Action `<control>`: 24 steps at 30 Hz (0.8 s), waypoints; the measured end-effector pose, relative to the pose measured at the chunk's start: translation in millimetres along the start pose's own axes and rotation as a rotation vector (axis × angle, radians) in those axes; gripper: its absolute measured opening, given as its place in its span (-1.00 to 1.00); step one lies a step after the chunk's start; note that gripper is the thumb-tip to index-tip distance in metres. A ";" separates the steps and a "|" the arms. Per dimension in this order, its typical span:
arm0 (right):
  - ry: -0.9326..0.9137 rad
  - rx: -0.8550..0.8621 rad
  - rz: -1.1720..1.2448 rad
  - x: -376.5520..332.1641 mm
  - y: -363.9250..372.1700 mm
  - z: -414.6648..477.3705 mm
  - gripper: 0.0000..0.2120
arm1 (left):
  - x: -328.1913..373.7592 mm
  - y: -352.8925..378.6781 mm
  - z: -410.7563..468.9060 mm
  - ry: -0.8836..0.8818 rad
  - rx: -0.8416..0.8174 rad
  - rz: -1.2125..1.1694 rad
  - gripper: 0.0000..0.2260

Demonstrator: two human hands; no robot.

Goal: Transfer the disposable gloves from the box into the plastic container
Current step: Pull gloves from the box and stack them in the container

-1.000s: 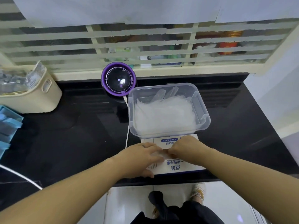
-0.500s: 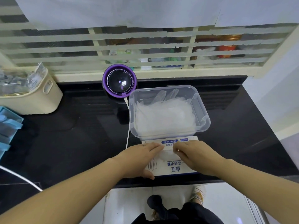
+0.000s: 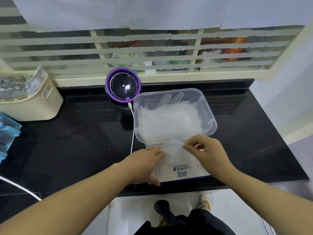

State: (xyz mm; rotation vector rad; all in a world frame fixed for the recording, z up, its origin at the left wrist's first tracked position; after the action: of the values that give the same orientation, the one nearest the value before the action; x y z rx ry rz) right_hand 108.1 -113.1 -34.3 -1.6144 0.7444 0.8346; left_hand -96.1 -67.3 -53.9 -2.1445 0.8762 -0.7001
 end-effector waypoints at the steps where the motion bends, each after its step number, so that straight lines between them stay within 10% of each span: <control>1: 0.013 0.031 0.038 -2.3 -3.0 -2.1 -0.93 | 0.6 -0.2 -0.4 0.000 -0.002 0.003 -0.32; 18: -0.249 0.272 0.193 -93.7 -79.5 32.8 -0.84 | -7.8 -37.8 -32.7 -0.004 -0.090 -0.396 -0.55; 24: -0.448 0.222 -0.092 -124.7 -98.7 61.5 -0.81 | -30.0 -125.1 -69.1 0.058 0.402 -1.113 -0.76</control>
State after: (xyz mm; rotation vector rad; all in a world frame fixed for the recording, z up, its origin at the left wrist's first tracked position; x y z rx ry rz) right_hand 112.3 -29.8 114.4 -1.1964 0.4233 0.9665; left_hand -116.0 -7.2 77.7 -2.1012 -0.5193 -1.3187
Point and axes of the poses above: each hand's wrist, its own z-axis towards the middle knuckle, its own y-axis out of the palm, x = y × z, the point moved 1 cm from there along z, towards the middle knuckle, and after that the axes turned 15 degrees about -x, right-handed, at the moved point
